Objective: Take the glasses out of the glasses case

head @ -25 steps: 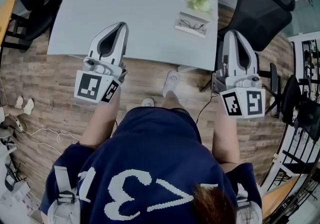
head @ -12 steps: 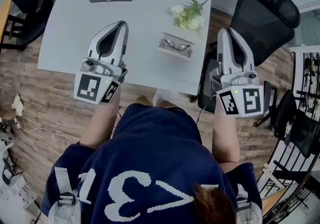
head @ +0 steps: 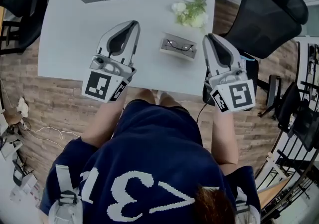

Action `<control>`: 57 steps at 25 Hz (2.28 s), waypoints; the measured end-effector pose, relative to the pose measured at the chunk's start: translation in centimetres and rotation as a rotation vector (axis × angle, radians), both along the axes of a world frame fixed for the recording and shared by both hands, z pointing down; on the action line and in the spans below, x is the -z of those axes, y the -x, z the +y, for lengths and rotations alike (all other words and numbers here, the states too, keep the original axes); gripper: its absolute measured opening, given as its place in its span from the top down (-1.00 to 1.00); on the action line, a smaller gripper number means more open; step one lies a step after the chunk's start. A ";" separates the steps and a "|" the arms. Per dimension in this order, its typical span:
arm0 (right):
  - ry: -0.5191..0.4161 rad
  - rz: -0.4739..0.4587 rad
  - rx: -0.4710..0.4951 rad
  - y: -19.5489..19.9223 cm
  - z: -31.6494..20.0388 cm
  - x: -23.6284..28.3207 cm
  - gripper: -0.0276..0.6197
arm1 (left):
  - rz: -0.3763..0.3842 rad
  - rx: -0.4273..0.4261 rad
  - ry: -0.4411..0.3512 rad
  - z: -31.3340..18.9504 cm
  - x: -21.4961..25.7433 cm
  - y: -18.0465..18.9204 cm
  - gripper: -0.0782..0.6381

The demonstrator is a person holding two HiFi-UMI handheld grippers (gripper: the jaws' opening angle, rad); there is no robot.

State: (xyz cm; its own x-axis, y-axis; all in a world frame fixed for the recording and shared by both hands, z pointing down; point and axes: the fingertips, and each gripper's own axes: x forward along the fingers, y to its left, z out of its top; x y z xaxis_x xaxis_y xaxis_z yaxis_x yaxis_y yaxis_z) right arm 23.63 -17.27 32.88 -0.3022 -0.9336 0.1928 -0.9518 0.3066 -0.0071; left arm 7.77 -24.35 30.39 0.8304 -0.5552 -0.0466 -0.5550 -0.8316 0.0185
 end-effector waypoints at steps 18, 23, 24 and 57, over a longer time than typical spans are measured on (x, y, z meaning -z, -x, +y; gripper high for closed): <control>0.735 0.234 0.229 3.9 -0.6 -26.2 0.57 | -0.078 -0.026 0.203 -1.3 -8.4 0.5 0.73; 0.856 0.336 0.280 3.7 -1.1 -28.1 0.61 | -0.083 -0.015 0.228 -1.1 -9.3 1.0 0.73; 0.870 0.350 0.293 3.8 -1.1 -28.3 0.63 | -0.083 -0.013 0.231 -1.0 -9.4 1.2 0.73; -0.081 0.008 -0.030 -2.5 -4.0 3.8 0.83 | 0.057 0.008 -0.119 -2.8 4.9 -1.0 0.74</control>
